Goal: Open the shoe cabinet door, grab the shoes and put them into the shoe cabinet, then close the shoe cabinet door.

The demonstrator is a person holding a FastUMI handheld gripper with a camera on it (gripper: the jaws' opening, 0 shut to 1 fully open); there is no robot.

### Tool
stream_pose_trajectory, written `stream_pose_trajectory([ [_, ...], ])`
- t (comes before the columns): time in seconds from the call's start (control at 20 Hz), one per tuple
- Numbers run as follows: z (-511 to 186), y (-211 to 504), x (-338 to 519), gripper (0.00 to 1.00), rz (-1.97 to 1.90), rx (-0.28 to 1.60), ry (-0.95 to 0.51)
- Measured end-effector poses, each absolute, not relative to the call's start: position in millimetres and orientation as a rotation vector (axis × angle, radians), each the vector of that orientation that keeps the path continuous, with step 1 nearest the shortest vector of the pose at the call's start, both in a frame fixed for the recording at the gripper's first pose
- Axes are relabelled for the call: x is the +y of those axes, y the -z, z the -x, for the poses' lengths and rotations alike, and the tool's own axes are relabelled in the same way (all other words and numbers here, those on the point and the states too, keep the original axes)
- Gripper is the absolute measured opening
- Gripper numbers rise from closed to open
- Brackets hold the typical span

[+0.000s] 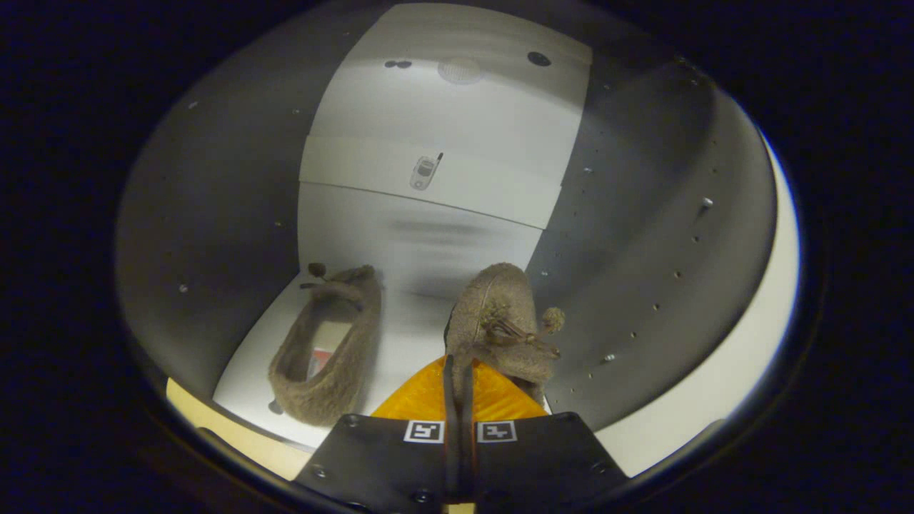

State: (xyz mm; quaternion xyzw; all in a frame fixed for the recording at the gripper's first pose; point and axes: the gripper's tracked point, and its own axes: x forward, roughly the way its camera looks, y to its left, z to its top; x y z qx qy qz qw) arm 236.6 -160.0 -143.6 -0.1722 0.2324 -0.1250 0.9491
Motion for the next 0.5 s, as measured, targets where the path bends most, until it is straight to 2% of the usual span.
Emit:
stream_pose_trajectory([
  [0.45, -277, 166, -154, 0.03, 0.313, 0.515, 0.238],
  [0.5, -278, 167, -151, 0.13, 0.301, 0.512, 0.227],
])
